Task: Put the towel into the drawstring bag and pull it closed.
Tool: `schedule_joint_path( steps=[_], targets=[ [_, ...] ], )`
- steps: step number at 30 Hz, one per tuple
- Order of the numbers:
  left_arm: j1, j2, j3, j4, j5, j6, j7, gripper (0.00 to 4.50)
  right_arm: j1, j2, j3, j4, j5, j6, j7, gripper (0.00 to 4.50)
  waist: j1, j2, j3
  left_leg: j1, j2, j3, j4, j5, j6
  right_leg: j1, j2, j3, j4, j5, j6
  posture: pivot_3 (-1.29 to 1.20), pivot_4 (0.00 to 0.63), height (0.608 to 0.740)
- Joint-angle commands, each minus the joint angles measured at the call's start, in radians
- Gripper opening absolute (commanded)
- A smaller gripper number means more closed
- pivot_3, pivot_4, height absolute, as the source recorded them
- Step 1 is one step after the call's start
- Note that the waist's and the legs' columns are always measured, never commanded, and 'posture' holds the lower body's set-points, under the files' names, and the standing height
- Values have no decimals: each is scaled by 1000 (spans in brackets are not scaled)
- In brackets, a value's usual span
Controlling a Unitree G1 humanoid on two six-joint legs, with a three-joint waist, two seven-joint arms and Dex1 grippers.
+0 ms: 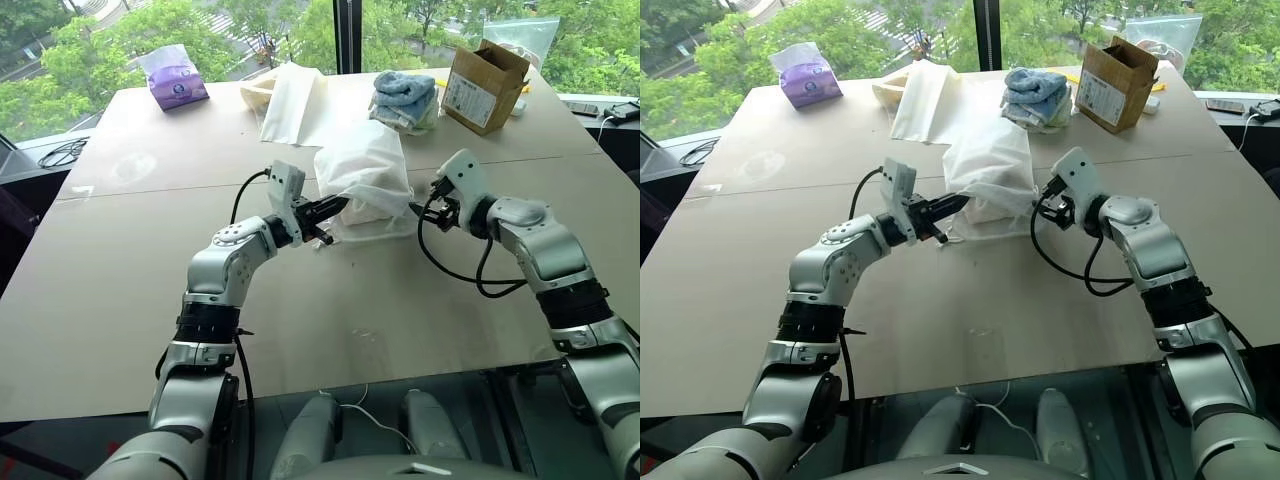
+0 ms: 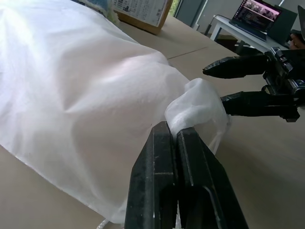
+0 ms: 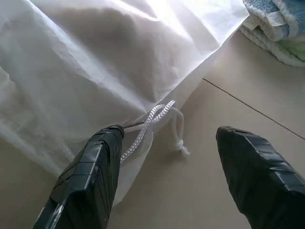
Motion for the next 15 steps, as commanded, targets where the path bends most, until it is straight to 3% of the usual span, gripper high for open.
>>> schedule_joint_path(
  steps=[1, 5, 6, 7, 11, 13, 15],
  targets=[
    [-9, -4, 2, -25, 4, -24, -3, 0, -25, 1, 11, -22, -48, -13, -2, 3317, 0, 0, 0, 0, 0, 0, 0, 0, 0, 0, 0, 0, 0, 0, 0, 0, 150, 740],
    [-12, -8, 2, -21, 7, -27, -5, 0, -19, 15, 5, -20, -72, 3, -13, 3317, 0, 0, 0, 0, 0, 0, 0, 0, 0, 0, 0, 0, 0, 0, 0, 0, 150, 740],
    [-12, -9, 2, -19, 8, -28, -6, 0, -17, 19, 0, -22, -72, 8, -14, 2825, 0, 0, 0, 0, 0, 0, 0, 0, 0, 0, 0, 0, 0, 0, 0, 0, 150, 740],
    [-13, -9, 1, -18, 9, -29, -7, 0, -14, 21, -2, -24, -73, 9, -13, 2628, 0, 0, 0, 0, 0, 0, 0, 0, 0, 0, 0, 0, 0, 0, 0, 0, 150, 740],
    [-16, -9, 2, -12, 11, -29, -10, 0, -8, 30, -11, -29, -76, 5, -12, 678, 0, 0, 0, 0, 0, 0, 0, 0, 0, 0, 0, 0, 0, 0, 0, 0, 150, 740],
    [-16, -10, 3, -12, 11, -29, -11, 0, -3, 30, -11, -32, -75, 3, -6, 12, 0, 0, 0, 0, 0, 0, 0, 0, 0, 0, 0, 0, 0, 0, 0, 0, 150, 740],
    [-16, -11, 3, -11, 11, -29, -10, 0, 0, 31, -12, -34, -76, 3, -4, 12, 0, 0, 0, 0, 0, 0, 0, 0, 0, 0, 0, 0, 0, 0, 0, 0, 150, 740]
  ],
)
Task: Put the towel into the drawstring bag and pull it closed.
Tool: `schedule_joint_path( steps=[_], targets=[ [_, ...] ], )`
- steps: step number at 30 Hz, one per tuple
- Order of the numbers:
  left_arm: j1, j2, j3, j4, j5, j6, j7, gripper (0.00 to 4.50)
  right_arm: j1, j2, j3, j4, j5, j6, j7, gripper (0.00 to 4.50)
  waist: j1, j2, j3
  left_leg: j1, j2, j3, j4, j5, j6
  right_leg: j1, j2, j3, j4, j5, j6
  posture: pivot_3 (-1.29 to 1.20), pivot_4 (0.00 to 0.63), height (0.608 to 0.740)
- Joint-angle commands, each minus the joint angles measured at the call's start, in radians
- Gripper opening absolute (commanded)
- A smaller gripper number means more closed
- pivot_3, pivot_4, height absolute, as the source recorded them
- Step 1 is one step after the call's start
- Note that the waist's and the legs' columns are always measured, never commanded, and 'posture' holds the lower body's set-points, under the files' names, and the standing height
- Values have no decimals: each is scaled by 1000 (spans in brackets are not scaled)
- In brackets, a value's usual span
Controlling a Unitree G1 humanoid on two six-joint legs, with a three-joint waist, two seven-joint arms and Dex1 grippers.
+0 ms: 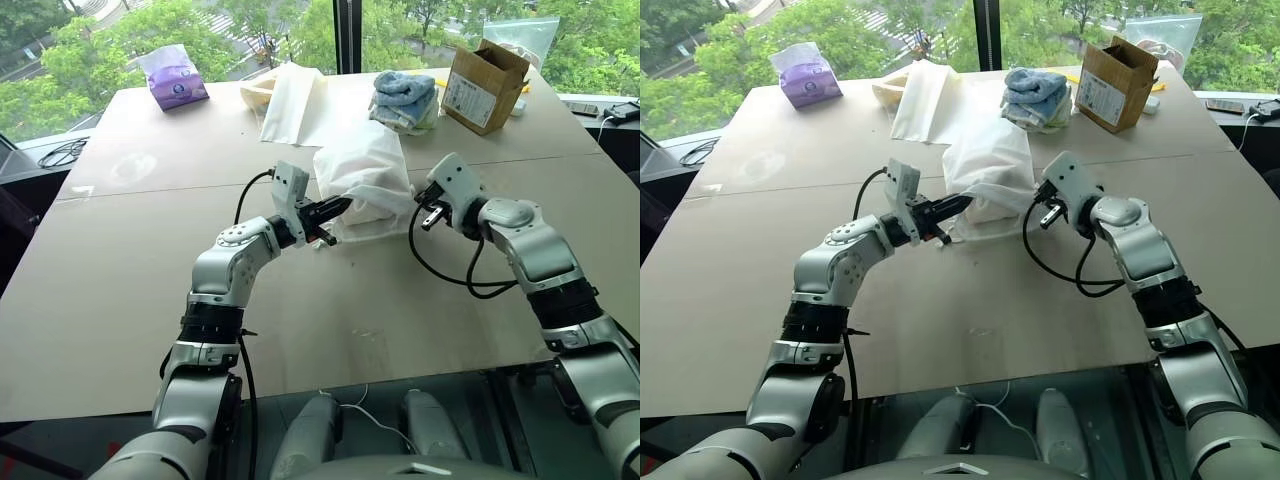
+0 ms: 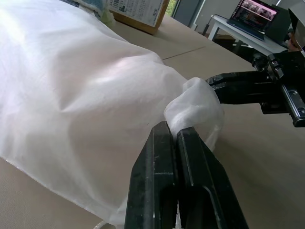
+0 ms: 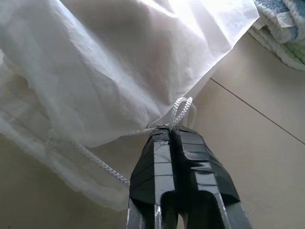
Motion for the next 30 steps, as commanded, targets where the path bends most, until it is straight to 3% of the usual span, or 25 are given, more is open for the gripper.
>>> schedule_joint_path(
  steps=[1, 6, 13, 18, 23, 28, 30],
  targets=[
    [-16, 0, 9, -12, -2, -20, -7, 0, 1, -3, -28, -34, -6, -6, 5, 12, 0, 0, 0, 0, 0, 0, 0, 0, 0, 0, 0, 0, 0, 0, 0, 0, 150, 740],
    [-16, -2, 9, -11, 0, -21, -6, 0, 13, 21, -81, -50, 11, -10, -46, 12, 0, 0, 0, 0, 0, 0, 0, 0, 0, 0, 0, 0, 0, 0, 0, 0, 150, 740],
    [-13, -1, 11, -14, 0, -22, -3, 0, 92, 130, -282, -205, 96, 89, -220, 12, 1, 0, 0, 0, 0, 0, 0, 0, 0, 0, 0, 0, 0, 0, 0, 0, 150, 740],
    [-14, 2, 8, -11, 0, -19, -8, 0, 166, 223, -423, -363, 169, 242, -355, 12, 2, 0, 0, 0, 0, -1, 0, 0, 0, 0, 0, 0, 0, 0, 0, 0, 150, 740],
    [-21, -1, 3, -2, 3, -22, -12, 0, 257, 402, -594, -574, 278, 504, -525, 12, 3, 0, 0, 0, 0, -1, 0, 0, 0, 0, 0, 0, 1, 0, 0, 0, 150, 740],
    [-26, -6, -3, 5, 6, -25, -15, 0, 320, 495, -641, -737, 398, 753, -530, 12, 3, 0, 0, 0, 0, 0, 0, 0, 0, 0, 0, 1, 1, 0, 0, 0, 150, 740],
    [-28, -8, -5, 7, 7, -25, -18, 0, 345, 474, -616, -780, 435, 809, -494, 607, 3, 0, 0, 0, 0, 0, 0, 0, 0, 0, 0, 1, 2, 0, 0, 0, 150, 740]
  ],
)
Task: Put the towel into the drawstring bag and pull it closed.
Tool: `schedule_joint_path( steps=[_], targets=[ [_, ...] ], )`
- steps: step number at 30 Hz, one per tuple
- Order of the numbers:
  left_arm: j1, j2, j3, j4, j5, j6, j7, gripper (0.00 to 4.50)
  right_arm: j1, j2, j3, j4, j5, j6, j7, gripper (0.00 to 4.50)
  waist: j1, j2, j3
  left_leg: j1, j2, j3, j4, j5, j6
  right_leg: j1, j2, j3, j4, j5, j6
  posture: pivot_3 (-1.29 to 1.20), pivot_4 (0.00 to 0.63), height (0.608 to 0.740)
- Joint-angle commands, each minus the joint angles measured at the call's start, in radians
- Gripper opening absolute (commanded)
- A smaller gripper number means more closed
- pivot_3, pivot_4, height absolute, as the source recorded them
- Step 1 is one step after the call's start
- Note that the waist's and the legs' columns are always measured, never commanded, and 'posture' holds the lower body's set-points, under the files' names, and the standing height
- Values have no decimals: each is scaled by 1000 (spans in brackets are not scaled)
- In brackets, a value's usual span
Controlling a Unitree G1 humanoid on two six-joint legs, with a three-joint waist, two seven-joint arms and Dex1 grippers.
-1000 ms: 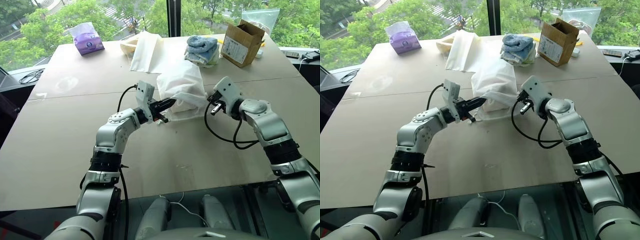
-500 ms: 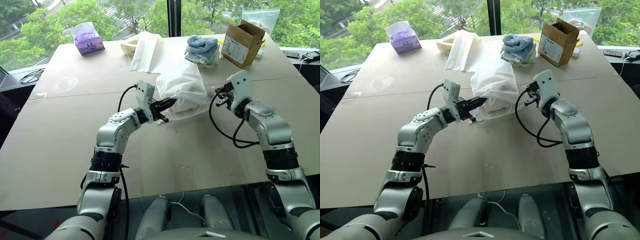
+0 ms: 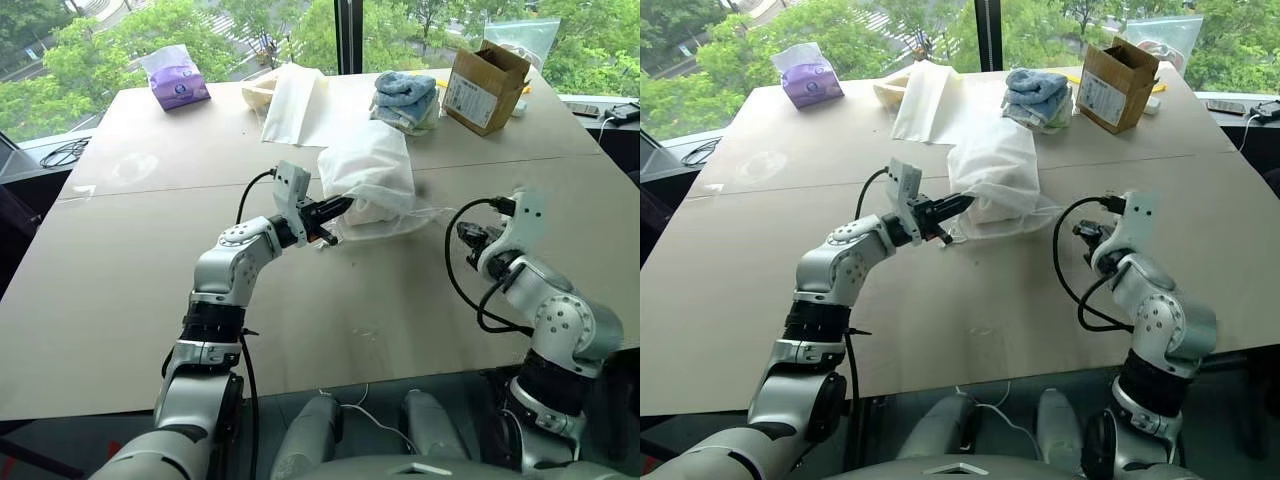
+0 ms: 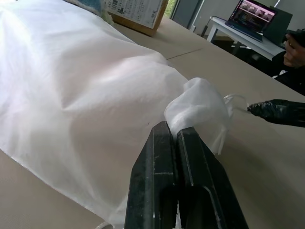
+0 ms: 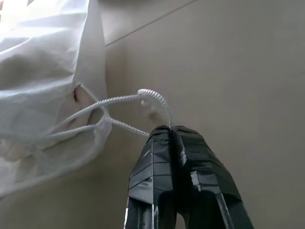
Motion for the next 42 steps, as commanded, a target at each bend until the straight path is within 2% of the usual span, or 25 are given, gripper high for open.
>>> schedule_joint_path(
  steps=[1, 2, 3, 6, 8, 12, 14, 21, 27, 30, 33, 34, 38, 39, 42],
  targets=[
    [-23, 0, -3, -7, 5, -16, -10, 0, 26, -37, 32, -112, 84, 86, 61, 787, 1, 0, 0, 0, 0, 0, 0, 0, 0, 0, 0, 0, 0, 0, 0, 0, 150, 740],
    [-25, -1, -4, -7, 6, -16, -10, 0, 33, -63, 46, -117, 89, 68, 80, 1359, 1, 0, 0, 0, 0, 0, 0, 0, 0, 0, 0, 0, 0, 0, 0, 0, 150, 740],
    [-26, -2, -5, -6, 6, -16, -11, 0, 41, -98, 63, -118, 90, 31, 106, 1671, 2, 0, 0, 0, 0, 0, 0, 0, 0, 0, 0, 0, 0, 0, 0, 0, 150, 740],
    [-27, -3, -6, -11, 7, -12, -11, 0, 114, -297, 166, -105, 37, -153, 237, 3145, 6, 0, 0, 0, -1, 0, 0, 0, 0, 0, 0, 0, -1, 0, 0, 0, 150, 740],
    [-27, 1, -3, -16, 6, -8, -13, 0, 164, -392, 174, -61, 13, -279, 315, 4074, 10, 0, 0, 0, -1, 0, 0, 0, 0, 0, 0, -1, -1, 0, 0, 0, 150, 740],
    [-25, 7, 1, -19, 6, -6, -15, 0, 254, -585, 279, 87, -145, -586, 441, 4074, 13, 0, 0, 0, -1, 0, 0, 0, 0, 1, 0, -1, -1, 0, 0, 0, 150, 740],
    [-22, 5, 0, -21, 8, -5, -14, 0, 251, -626, 348, 212, -233, -758, 466, 4074, 13, -1, 1, 1, -1, 1, 0, 0, 0, 1, 1, -1, -1, 0, 0, 0, 150, 740],
    [-31, 13, 7, -20, 11, -6, -14, 0, -18, -527, 448, 755, -365, -1235, 485, 4074, 4, -3, 2, 2, 0, 3, 1, 0, 0, 3, 1, 1, 0, 0, 0, 0, 150, 740],
    [-34, 17, 5, -22, 13, -8, -14, 0, -193, -482, 461, 1072, -410, -1468, 513, 4074, 8, -3, 2, 1, 0, -2, 0, 0, 0, 3, 1, -3, -3, 0, 0, 0, 150, 740],
    [-37, 20, 8, -25, 12, -7, -12, 0, -241, -469, 463, 1159, -412, -1547, 549, 4074, 3, -3, 2, 0, 0, -1, 0, 0, 0, 4, 0, -3, -6, 0, 0, 0, 150, 740],
    [-35, 22, 11, -26, 12, -9, -12, 0, -249, -459, 457, 1185, -399, -1602, 582, 2604, 1, -3, 2, 1, 0, -2, 0, 0, 0, 4, 1, -4, -6, 0, 0, 0, 150, 740],
    [-34, 22, 11, -25, 12, -9, -11, 0, -245, -456, 456, 1180, -395, -1611, 592, 2299, 0, -3, 2, 1, 0, -3, 0, 0, 0, 4, 1, -4, -6, 0, 0, 0, 150, 740],
    [-29, 17, 6, -26, 14, -11, -12, 0, -223, -448, 452, 1148, -391, -1626, 606, 328, -4, -3, 2, 1, 0, -2, 0, 0, 0, 4, 0, -4, -6, 0, 0, 0, 150, 740],
    [-28, 17, 5, -26, 14, -12, -13, 0, -217, -446, 448, 1138, -389, -1626, 604, 78, -4, -3, 2, 1, 0, -2, 0, 0, 0, 4, 0, -4, -6, 0, 0, 0, 150, 740],
    [-32, 16, 4, -19, 15, -12, -15, 0, -191, -438, 425, 1075, -366, -1602, 579, 78, -4, -3, 2, 1, 0, -3, 0, 0, 0, 4, 1, -4, -6, 0, 0, 0, 150, 740]
  ],
)
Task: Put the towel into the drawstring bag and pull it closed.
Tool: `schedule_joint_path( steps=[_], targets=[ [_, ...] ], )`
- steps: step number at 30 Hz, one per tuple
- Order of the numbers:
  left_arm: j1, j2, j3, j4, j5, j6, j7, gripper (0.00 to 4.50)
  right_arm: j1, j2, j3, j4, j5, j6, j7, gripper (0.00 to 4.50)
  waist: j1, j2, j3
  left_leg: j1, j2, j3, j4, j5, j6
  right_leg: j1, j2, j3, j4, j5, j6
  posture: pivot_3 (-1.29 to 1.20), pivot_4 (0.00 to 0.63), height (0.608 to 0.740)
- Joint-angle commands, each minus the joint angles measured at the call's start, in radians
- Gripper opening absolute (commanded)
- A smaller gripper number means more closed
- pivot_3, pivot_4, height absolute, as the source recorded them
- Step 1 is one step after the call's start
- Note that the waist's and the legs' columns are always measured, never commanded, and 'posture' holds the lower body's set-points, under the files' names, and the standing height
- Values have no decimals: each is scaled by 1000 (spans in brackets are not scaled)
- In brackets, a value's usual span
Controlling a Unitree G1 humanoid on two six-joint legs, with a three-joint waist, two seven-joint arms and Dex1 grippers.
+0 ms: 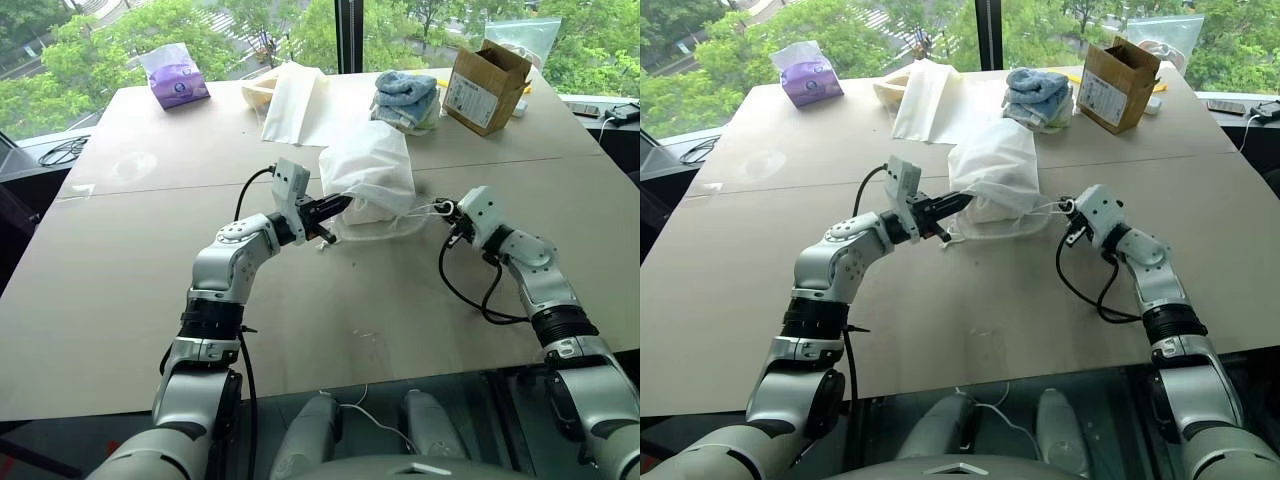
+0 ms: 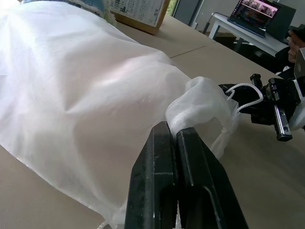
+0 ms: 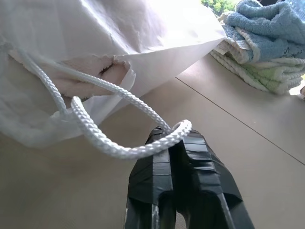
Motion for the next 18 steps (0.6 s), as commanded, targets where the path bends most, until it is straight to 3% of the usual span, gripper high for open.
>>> schedule_joint_path(
  steps=[1, 9, 10, 11, 13, 16, 18],
  targets=[
    [-20, 3, 3, -22, -2, -13, -8, 0, 22, 9, -48, -109, 43, 17, -27, 78, 0, 0, 0, 0, 0, 0, 0, 0, 0, 0, 0, 0, 0, 0, 0, 0, 150, 740],
    [-41, -17, 50, -34, -88, 41, -41, 0, 151, 58, -133, -446, 95, 244, -203, 78, 2, 0, 0, 0, 0, 0, 0, 0, 0, 0, 0, 0, 1, 0, 0, 0, 150, 740],
    [-44, -19, 63, -41, -121, 70, -53, 579, 160, 64, -137, -477, 96, 270, -221, 0, 2, 0, 0, 0, 0, 0, 0, 0, 0, 0, 0, 0, 1, 0, 0, 0, 150, 740],
    [-41, -13, 62, -59, -139, 86, -71, 872, 166, 69, -138, -508, 97, 297, -235, 0, 1, 0, 0, 0, 0, 0, 1, 0, 0, 0, 0, 0, 2, 0, 0, 0, 150, 740],
    [-29, 4, 39, -92, -97, 57, -50, 1748, 173, 75, -134, -556, 87, 341, -262, 0, -1, 0, 0, 0, 0, 0, 1, 0, 0, -1, 0, 1, 3, 0, 0, 0, 150, 740],
    [9, 75, 82, -143, -173, 152, -104, 3258, 176, 75, -126, -592, 61, 390, -299, 0, -2, 0, 0, 1, 0, 1, 1, 0, 0, -1, 0, 2, 4, 0, 0, 0, 150, 740],
    [1, 138, 146, -116, -234, 210, -141, 3258, 177, 73, -123, -603, 44, 415, -321, 0, -3, 1, 0, 1, 0, 2, 0, 0, 0, -1, 1, 2, 5, 0, 0, 0, 150, 740]
  ],
)
